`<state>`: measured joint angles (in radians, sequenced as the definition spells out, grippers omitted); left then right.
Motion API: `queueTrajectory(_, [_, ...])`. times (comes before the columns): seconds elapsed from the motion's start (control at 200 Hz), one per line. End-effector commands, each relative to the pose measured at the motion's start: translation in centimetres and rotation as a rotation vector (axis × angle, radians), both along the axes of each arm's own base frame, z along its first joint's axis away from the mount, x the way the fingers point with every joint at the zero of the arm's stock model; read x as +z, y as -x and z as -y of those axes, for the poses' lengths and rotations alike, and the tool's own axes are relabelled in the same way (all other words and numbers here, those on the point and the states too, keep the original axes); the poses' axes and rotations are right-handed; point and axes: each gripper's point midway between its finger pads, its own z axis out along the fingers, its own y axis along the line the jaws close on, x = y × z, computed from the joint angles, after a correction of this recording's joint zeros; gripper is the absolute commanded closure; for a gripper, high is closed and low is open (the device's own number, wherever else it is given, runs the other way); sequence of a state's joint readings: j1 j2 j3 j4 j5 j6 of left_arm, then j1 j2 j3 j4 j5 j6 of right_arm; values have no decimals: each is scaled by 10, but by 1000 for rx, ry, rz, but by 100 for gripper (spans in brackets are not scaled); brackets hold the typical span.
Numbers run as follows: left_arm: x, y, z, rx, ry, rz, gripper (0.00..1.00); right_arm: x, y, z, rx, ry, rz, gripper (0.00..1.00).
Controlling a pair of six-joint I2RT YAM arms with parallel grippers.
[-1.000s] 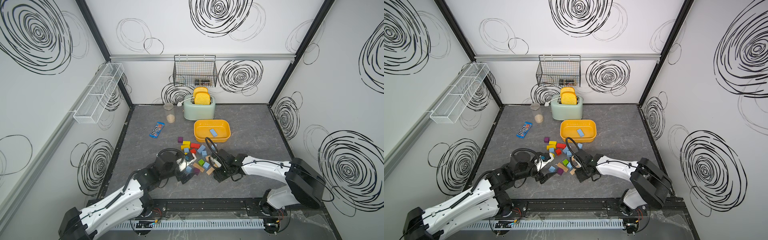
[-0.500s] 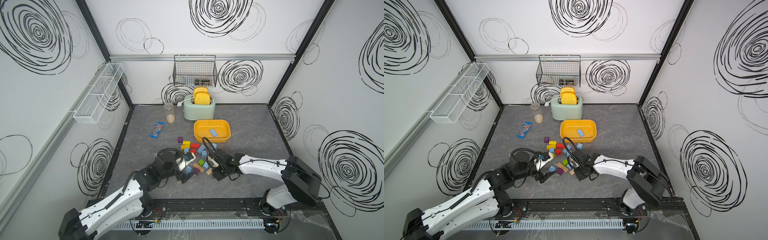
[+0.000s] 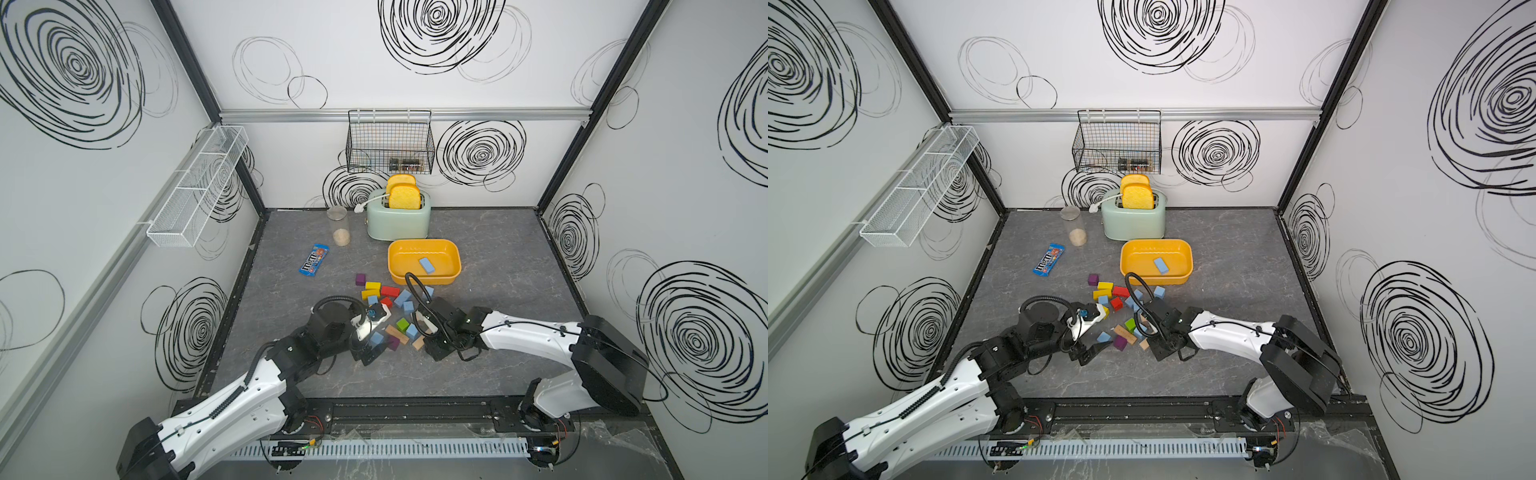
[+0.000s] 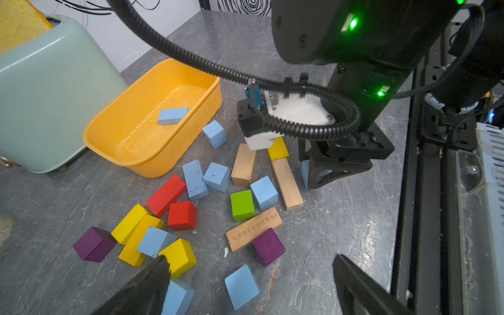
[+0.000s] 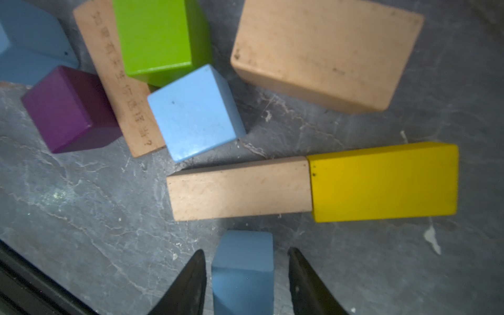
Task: Pick out the blue building blocks
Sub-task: Pick up the building block from the center of the board.
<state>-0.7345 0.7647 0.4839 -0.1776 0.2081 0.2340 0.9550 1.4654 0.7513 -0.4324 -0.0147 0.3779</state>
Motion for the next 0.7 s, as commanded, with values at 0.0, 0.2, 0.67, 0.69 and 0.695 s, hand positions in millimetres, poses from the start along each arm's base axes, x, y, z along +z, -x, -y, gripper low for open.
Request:
queueTrajectory(0.0, [9,-4,0,17,31,27,4,2,-1,-1,-1,-1,12,47])
queueTrajectory(0.2, [9,-5,0,17,32,28,4,-7,1,1,0,26,-10,50])
queueTrajectory(0.67, [9,-7,-1,24,31,30,4,0,-2,0,2,15,10,72])
queueTrajectory(0.69, [9,-7,-1,26,31,29,4,1,-2,0,2,13,14,73])
queueTrajectory(0.695, [9,-7,-1,26,32,30,4,2,-2,0,1,12,15,73])
